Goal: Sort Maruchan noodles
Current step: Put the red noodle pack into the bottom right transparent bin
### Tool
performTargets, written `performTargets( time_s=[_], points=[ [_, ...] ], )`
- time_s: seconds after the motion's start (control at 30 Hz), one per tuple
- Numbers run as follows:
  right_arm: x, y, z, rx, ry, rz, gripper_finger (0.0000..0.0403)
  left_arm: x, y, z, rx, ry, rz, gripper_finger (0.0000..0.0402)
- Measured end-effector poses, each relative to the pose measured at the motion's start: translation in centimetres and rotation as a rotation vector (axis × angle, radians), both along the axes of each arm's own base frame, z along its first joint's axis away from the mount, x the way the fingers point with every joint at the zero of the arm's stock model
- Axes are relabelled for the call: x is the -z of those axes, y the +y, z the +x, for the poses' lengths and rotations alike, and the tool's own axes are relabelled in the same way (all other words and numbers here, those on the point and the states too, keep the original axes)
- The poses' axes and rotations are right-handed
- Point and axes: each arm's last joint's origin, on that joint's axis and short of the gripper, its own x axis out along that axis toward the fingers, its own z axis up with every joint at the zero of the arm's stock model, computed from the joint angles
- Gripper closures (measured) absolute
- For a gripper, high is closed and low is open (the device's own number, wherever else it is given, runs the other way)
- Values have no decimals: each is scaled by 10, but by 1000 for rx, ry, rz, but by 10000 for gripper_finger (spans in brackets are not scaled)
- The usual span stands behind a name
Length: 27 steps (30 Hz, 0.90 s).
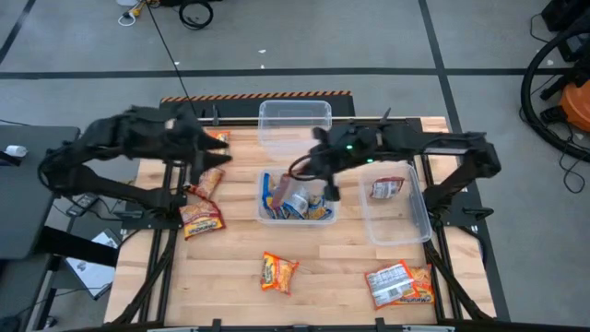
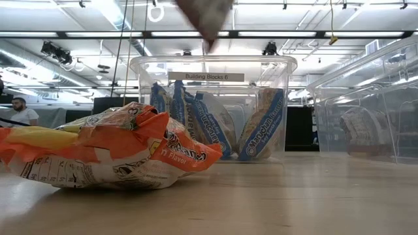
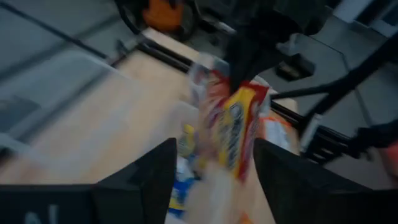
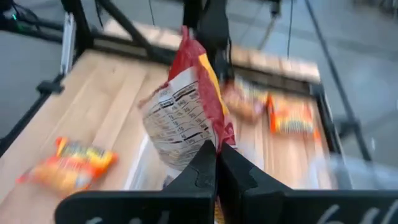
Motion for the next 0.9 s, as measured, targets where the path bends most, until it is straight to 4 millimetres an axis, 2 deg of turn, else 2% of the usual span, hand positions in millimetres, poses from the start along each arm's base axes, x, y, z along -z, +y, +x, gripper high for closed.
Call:
performTargets(
  time_s=[0.1, 0.23, 0.43, 0.5, 0.67, 0.9],
  points=[
    [-11, 3, -36, 52, 91, 61, 396, -2, -1, -18, -29, -1, 52, 168],
    [-20, 10, -86, 109, 237, 171, 396, 3, -2, -26, -82, 62, 82, 172],
    [-17, 17, -145, 259, 509, 294, 396, 20, -9, -10, -37, 112, 88, 186],
    [-15, 17, -159, 326, 581, 285, 396, 30, -12, -3, -20, 116, 87, 188],
    [-12, 17, -184, 370, 518, 294, 396, 59, -23, 14, 19, 137, 47, 189],
    [26, 11, -211, 496, 568, 289, 396, 112, -50, 26, 76, 231, -79, 189]
  ],
)
